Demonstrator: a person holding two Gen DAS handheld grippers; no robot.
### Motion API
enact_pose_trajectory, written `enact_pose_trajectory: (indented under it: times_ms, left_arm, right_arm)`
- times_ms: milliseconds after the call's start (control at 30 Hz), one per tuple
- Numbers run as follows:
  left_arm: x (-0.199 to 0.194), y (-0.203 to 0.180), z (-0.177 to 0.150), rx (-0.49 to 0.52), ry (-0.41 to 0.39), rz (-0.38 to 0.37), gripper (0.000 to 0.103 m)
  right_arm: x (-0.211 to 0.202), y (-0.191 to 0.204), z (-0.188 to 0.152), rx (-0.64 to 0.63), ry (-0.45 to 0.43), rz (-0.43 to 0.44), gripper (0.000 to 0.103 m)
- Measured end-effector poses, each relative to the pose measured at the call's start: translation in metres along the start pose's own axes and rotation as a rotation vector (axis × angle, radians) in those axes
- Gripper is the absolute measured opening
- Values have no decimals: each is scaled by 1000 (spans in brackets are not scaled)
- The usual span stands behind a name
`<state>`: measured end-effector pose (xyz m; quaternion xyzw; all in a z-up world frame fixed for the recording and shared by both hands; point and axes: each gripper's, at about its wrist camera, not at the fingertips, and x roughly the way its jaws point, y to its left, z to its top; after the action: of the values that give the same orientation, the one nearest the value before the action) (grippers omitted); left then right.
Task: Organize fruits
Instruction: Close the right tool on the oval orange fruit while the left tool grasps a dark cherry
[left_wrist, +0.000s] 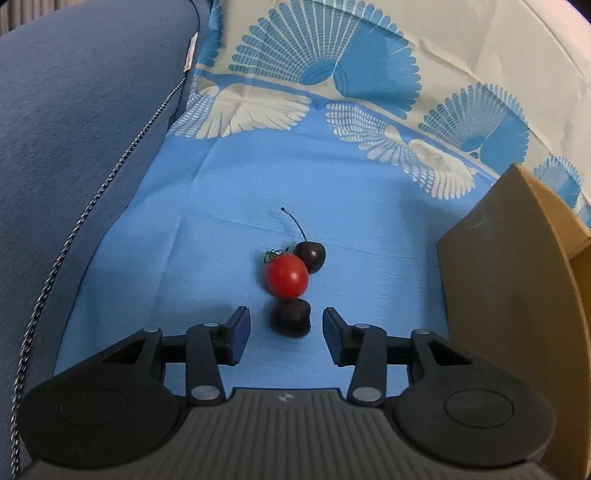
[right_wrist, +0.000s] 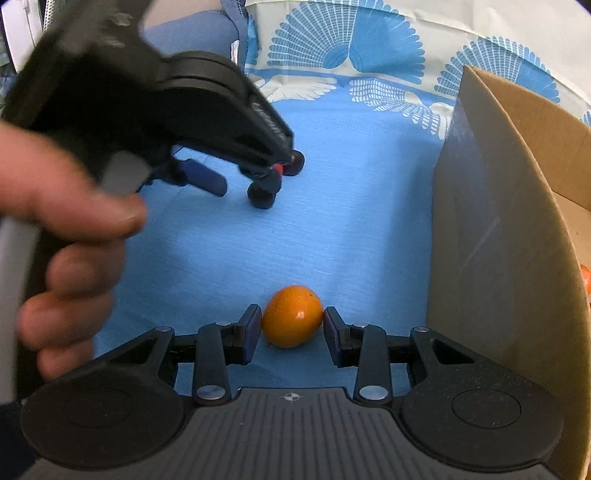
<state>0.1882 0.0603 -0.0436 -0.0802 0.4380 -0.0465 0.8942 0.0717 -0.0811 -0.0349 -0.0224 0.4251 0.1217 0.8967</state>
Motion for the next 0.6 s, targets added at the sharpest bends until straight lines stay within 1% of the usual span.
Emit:
enact_pose_trajectory:
  times_ms: [233,300,333,367,600]
  left_arm:
    - [14,-15,0,56,2,17,47]
    - [17,-18,-1,85,3,39,41]
    - [19,-20,-2,101,8,56,31]
    - [20,-20,-3,112,13,70,29]
    - [5,-17,-5,117,-9,50,28]
  right_arm:
    - [2,1,2,-8,-5,1,39]
    - [1,2,1,-8,-7,0,39]
    - [1,2,0,-9,-9,-1,39]
    - [0,2,-1,-10,-10,-1,39]
    - [-5,2,-4,-2,-17,-5,39]
